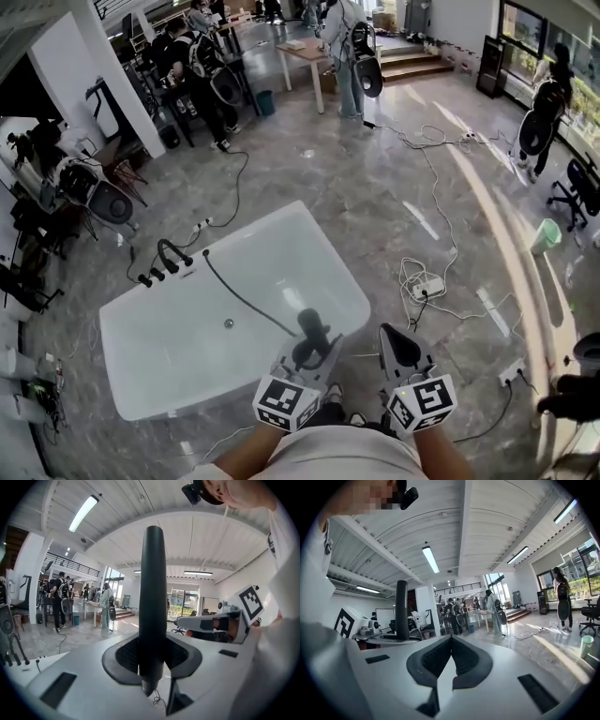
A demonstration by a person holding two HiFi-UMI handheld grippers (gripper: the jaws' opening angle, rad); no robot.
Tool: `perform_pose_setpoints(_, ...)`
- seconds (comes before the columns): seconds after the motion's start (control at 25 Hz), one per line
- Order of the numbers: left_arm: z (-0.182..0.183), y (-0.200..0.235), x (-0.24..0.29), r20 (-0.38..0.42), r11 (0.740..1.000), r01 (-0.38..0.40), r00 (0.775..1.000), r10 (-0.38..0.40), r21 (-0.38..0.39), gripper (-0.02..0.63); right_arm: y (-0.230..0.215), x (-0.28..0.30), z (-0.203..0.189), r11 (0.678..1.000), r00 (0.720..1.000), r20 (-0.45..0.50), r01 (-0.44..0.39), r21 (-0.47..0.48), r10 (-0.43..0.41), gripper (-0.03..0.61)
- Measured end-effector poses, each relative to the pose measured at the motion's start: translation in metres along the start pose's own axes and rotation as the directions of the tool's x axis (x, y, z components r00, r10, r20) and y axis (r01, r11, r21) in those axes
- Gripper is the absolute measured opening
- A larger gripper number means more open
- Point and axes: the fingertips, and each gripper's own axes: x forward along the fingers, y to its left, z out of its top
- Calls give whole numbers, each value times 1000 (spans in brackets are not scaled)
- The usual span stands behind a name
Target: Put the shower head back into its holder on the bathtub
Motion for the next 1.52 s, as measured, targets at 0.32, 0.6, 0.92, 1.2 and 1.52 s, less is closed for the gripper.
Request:
perform_pose_setpoints(0.32,19,19,42,16,994,109,994,-109,-2,104,-19,22,11,993,993,3,120,21,-120,14)
perform_pose_setpoints(0.6,15,16,74,5,987,162,987,-162,14,104,-46,21,10,982,982,-7,187,30,-187,14)
perform_pose_setpoints(0.92,15,23,114,-23,989,147,989,-147,6,104,-74,50,13,990,991,-15,135,40,-135,14)
perform_pose_setpoints(1.2,26,27,167,-5,996,85,996,-85,21,104,-131,78,29,998,998,-7,55,34,-55,14)
perform_pose_setpoints(1.52,47,38,219,7,999,-45,999,45,17,104,-183,106,53,998,998,-8,-59,4,59,14)
